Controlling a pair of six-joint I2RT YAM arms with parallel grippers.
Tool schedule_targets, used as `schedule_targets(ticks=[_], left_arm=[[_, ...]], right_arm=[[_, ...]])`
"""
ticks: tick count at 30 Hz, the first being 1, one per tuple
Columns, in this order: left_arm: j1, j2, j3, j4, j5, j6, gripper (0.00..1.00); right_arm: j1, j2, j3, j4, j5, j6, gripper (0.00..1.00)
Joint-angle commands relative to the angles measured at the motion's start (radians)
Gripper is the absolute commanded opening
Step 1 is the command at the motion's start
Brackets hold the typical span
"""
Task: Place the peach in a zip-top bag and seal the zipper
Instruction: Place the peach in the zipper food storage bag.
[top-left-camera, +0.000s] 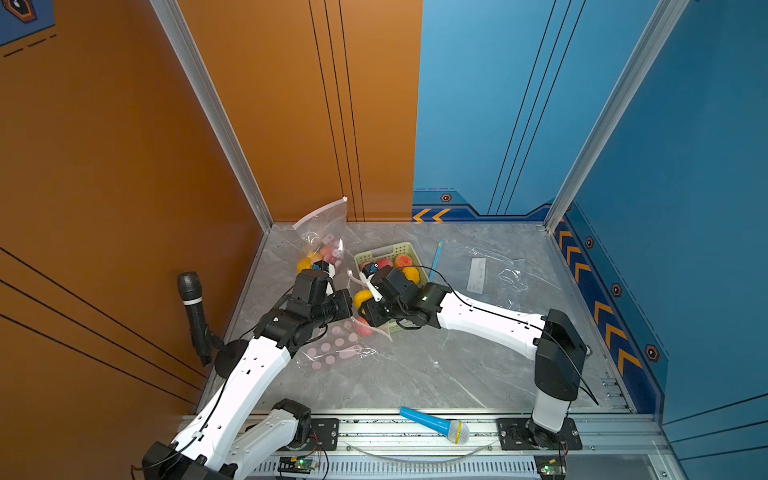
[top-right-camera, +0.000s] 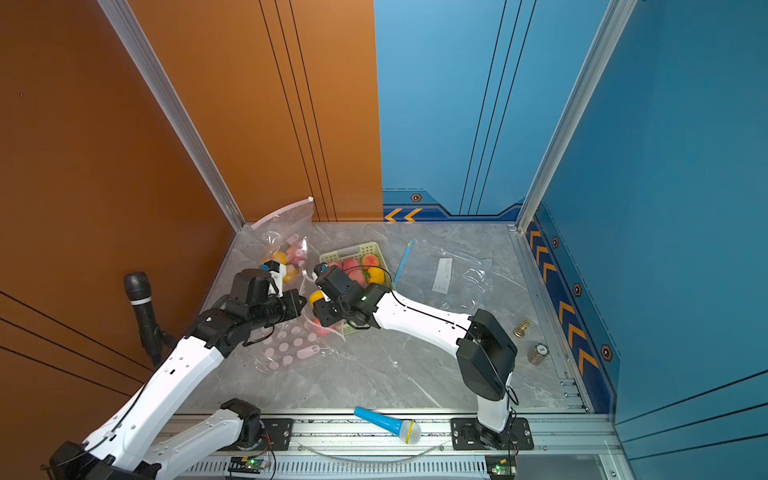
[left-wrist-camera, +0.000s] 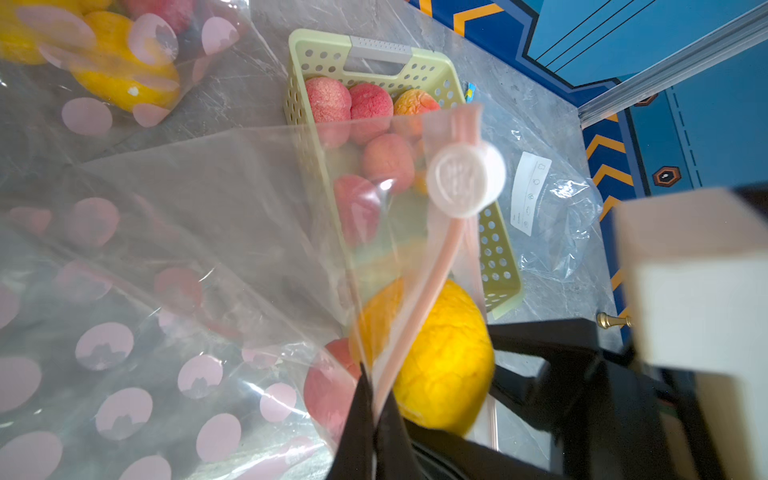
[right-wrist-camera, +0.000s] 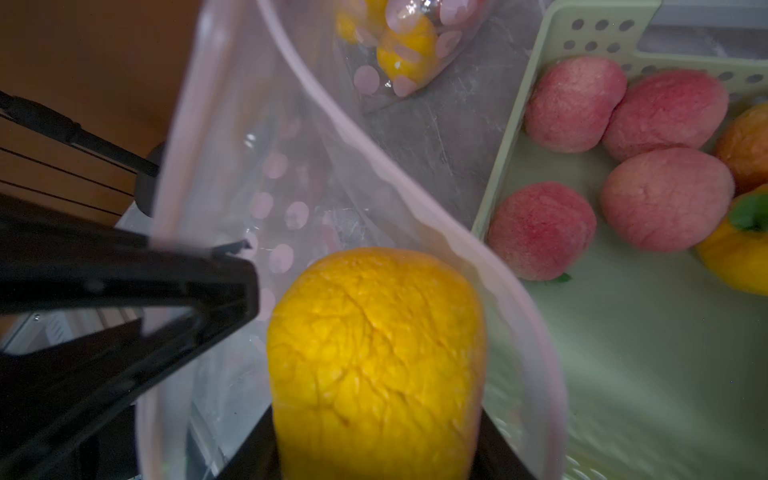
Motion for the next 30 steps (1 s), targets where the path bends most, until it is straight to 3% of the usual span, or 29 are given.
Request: schedule_targets(ticks=[1,6,21,27,30], left_arm=[[-0.008,-0.024,0.038,0.012,0.02,-0.013,0.0],[-0.004,-0.02,0.05,-0.013,0.005,0.005,0.0],[0.072,0.039,0.013,-0.022,0.002,0.032,0.0],[0.107,0.07,-0.02,-0.001,0.018,0.034,0.0],[0.166,0.086,-0.045,0.027,0.07,0.023,0.0]], right_arm=[[0.011,0.0,0.042,-0.06,0.069,-0.024,0.68],[0.018,-0.035,0.039,-0.063,0.072,-0.032,0.78],[-0.037,-0.215,-0.03,-0.019,0.046,-0.006,0.7],[-0.166,-0.127,0.008,-0.079,0.036,0.071,0.62],[-0.208,-0.035,0.044,-0.095,0.016,0.071,0.64]])
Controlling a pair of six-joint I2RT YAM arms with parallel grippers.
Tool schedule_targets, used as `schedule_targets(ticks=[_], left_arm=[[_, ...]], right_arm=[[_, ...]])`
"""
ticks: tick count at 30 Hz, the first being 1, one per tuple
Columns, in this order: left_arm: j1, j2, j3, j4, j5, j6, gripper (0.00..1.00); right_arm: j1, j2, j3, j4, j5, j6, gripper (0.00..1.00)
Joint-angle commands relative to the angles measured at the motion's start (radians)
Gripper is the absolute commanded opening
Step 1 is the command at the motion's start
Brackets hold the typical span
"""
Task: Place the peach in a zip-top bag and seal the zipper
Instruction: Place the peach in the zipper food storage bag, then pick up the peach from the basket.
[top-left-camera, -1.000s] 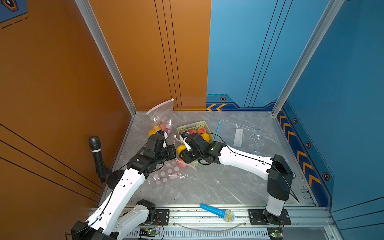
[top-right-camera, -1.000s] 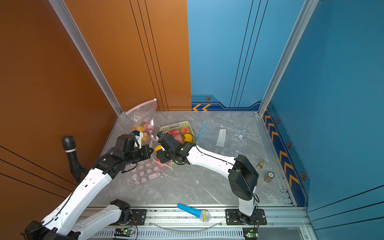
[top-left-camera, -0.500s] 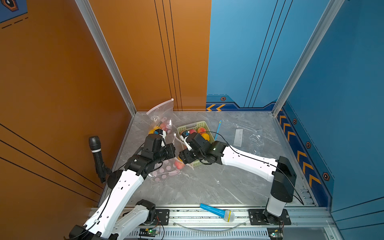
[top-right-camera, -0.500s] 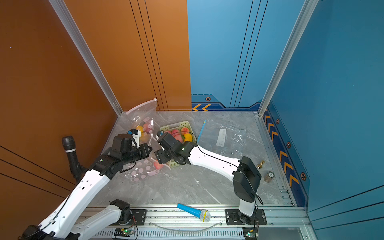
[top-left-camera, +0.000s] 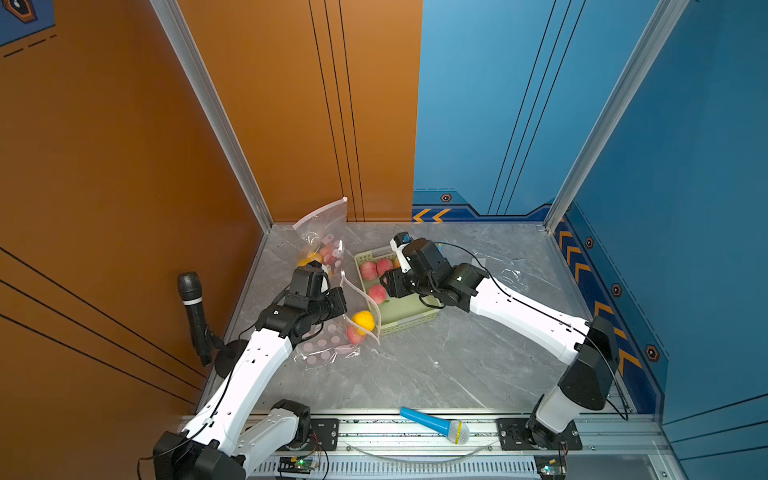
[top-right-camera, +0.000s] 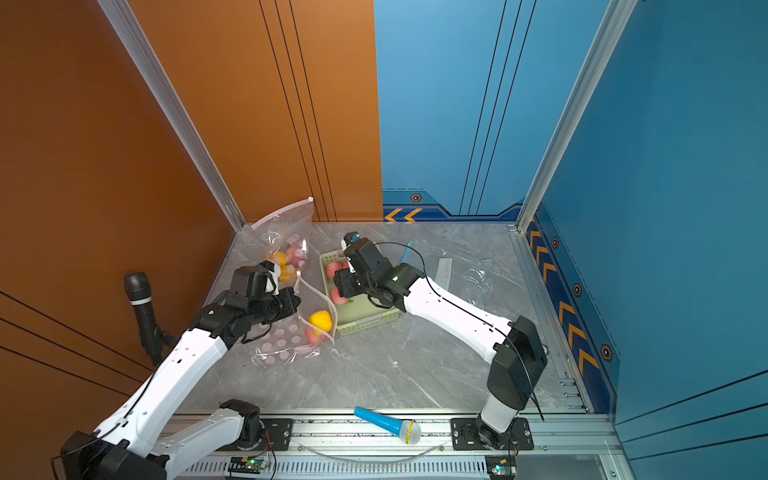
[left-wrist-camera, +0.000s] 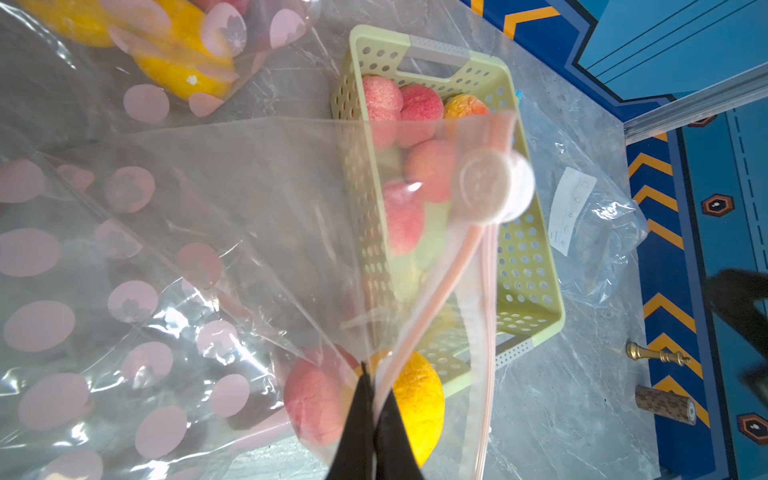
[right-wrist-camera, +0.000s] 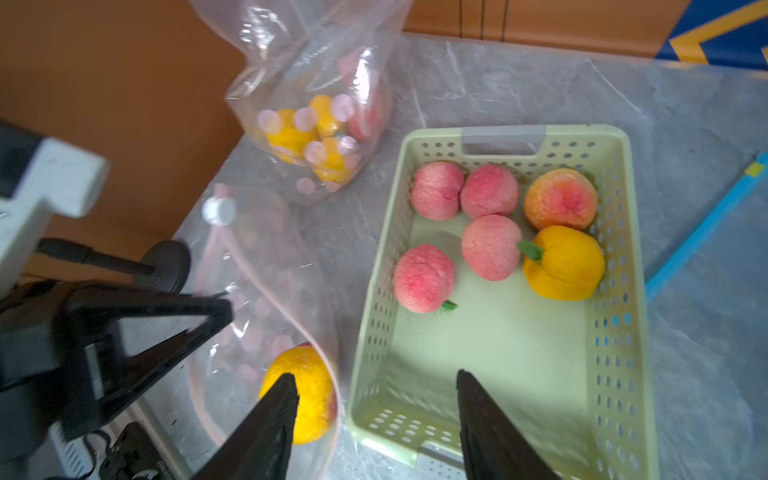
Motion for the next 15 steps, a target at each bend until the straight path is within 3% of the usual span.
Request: schedule_targets(ticks=[1,8,15], left_arm=[[0.06,0.017,-0.033,0.039,0.075,0.007,0.0],[0.088,0.063,-0.041,0.074,0.16,0.005,0.0],[0.089,0.054,-0.047,0.08,0.16,0.001,0.0]], right_arm=[[-0.037,0.118,0.045,-0.058,-0.029,0.028,0.65],[-0.026,0.308,0.154,-0.057,-0.06,0.021,0.71],[-0.026,0.428,0.207,-0.031,-0.097,0.057,0.74]])
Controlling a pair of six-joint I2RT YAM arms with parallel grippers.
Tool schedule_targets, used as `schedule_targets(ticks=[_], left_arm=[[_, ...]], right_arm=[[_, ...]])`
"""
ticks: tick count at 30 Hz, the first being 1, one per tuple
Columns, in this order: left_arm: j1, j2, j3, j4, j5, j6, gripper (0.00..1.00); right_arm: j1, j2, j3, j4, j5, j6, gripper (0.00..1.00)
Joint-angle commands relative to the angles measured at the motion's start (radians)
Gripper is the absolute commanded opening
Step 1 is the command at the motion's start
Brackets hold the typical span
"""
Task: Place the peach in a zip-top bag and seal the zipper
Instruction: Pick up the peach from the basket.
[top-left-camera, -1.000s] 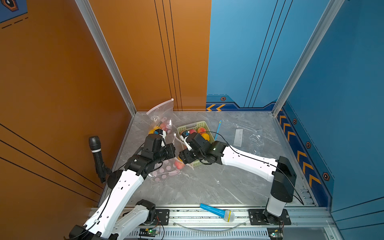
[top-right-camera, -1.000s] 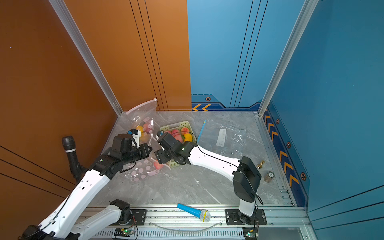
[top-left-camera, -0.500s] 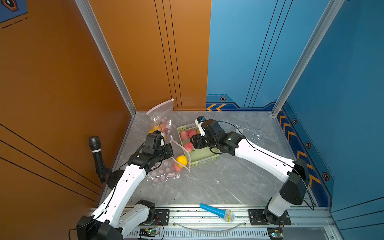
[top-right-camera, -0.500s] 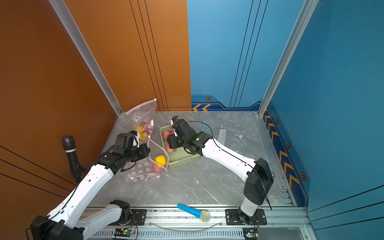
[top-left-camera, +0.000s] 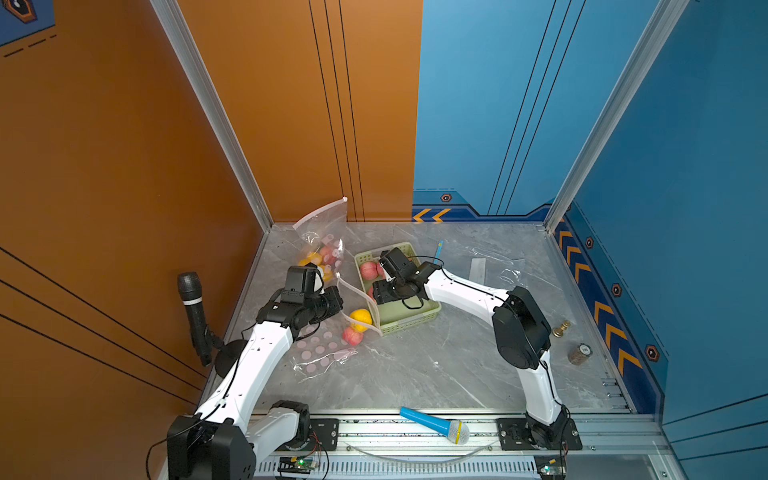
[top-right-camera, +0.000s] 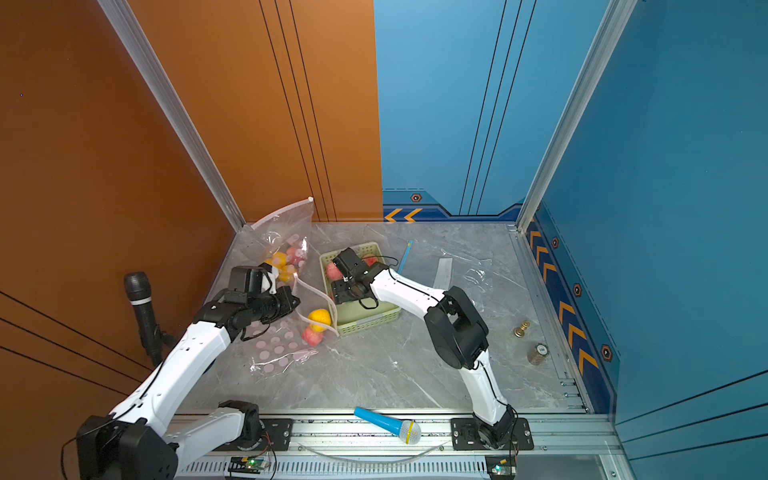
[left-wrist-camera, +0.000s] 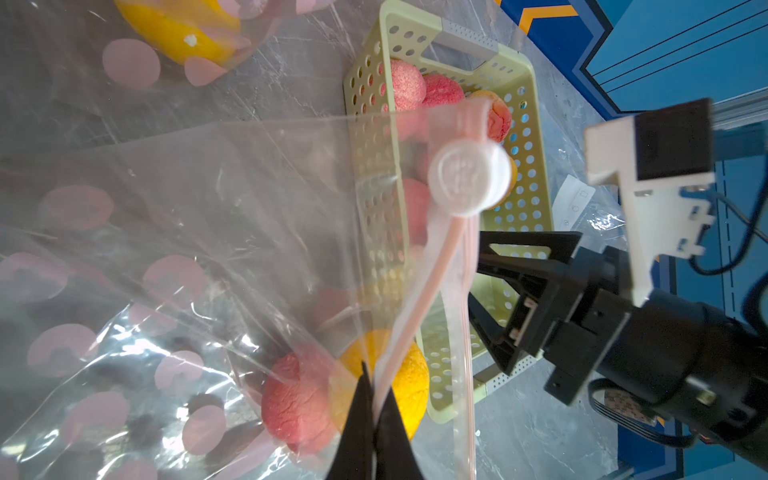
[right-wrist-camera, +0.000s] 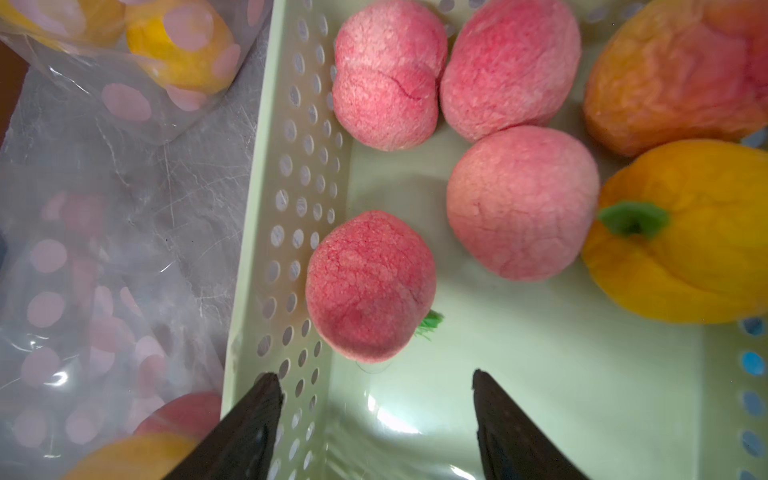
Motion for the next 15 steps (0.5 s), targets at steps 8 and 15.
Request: schedule_targets(ticks=[8,15], left_arm=[[0.001,-0.021,-0.019,0.018,0.037,-0.003,0.0],[-0.002,-0.027,-0.027,0.018,0.042,-0.006,0.0]], right_arm=[[-0.002,0.107,0.061,0.039,-0.06,0.069,0.73],[-0.013,0.138,0.061,0.085,-0.066,0.083,0.64]])
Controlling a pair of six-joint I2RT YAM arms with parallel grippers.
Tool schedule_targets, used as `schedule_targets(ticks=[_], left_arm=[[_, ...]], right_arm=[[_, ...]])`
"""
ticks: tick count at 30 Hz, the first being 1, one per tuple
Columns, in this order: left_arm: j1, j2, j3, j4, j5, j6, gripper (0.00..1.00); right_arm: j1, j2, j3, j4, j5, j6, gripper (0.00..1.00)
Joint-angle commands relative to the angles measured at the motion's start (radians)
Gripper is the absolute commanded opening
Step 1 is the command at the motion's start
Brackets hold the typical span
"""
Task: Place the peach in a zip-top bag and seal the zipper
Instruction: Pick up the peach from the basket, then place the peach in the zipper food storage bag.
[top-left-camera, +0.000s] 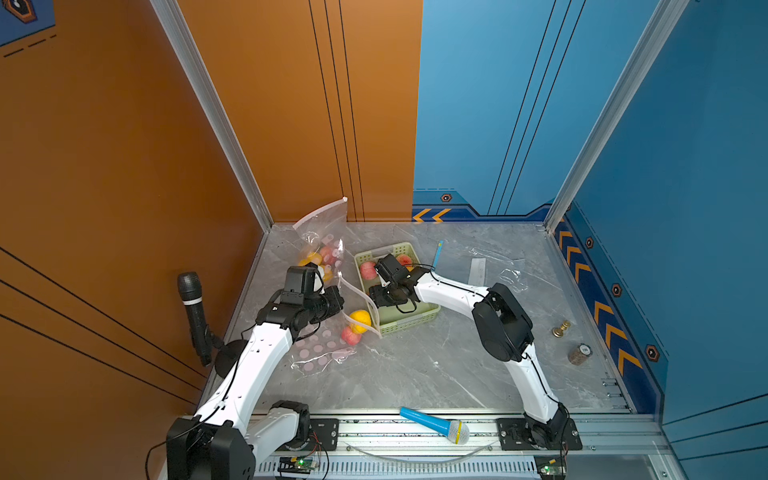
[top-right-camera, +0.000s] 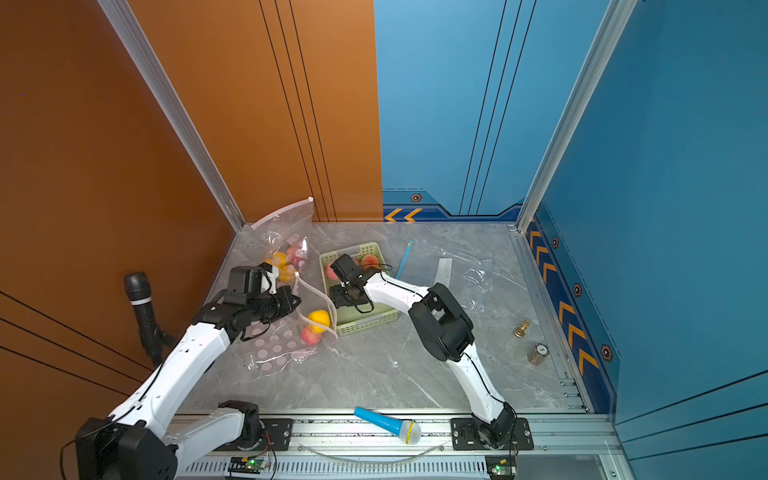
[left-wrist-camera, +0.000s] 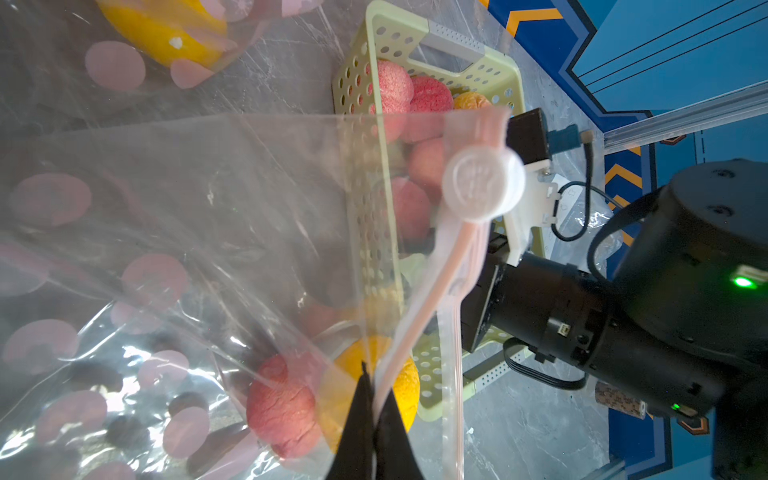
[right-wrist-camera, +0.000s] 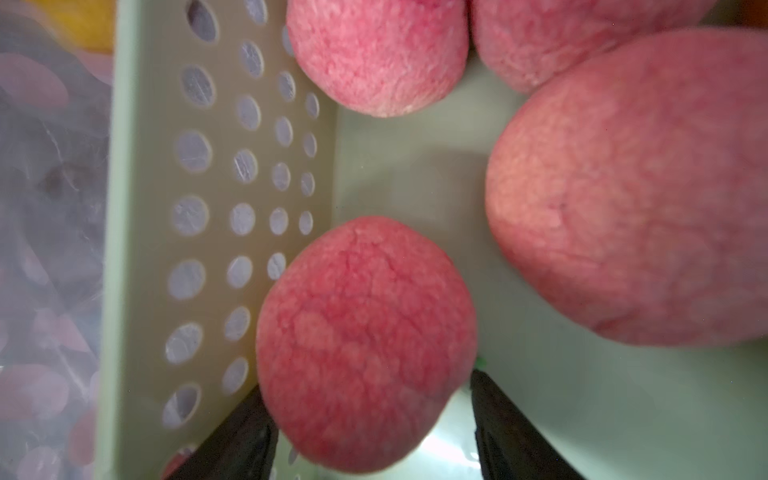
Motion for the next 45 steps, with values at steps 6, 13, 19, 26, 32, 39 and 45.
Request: schedule_targets(ticks=[6,13,19,26,32,39,45], left_arm=[[-0.004,-0.018,-0.017,0.004,0.028,-0.003,0.0],[-0.009,-0.017,-0.015,0.004,0.027,-0.004,0.0],[-0.016,-0.014,-0.01,0.004,0.023,-0.004,0.0],[-0.028,-0.016,-0.004,0.005,0.017,-0.007,0.0],[-0.038,-0.016,0.003,0.005,0.016,-0.011,0.0],[-0.052,-0.017,0.016,0.003,0.012,-0.014,0.0],[-0.07,-0.015,0.026,0.004,0.008,-0.018,0.0]], right_arm=[[-0.022,-0.036,-0.019,0.053,-0.01,0.008,0.43],[-0.02,-0.173,-0.151,0.084,0.019,-0.022,0.36],[0.008,-0.362,-0.255,0.101,0.047,-0.051,0.36],[0.086,-0.469,-0.295,0.141,0.011,-0.079,0.36],[0.132,-0.418,-0.25,0.138,-0.028,-0.085,0.36],[0.164,-0.332,-0.187,0.1,-0.05,-0.109,0.37],[0.179,-0.266,-0.132,0.045,-0.039,-0.127,0.38]])
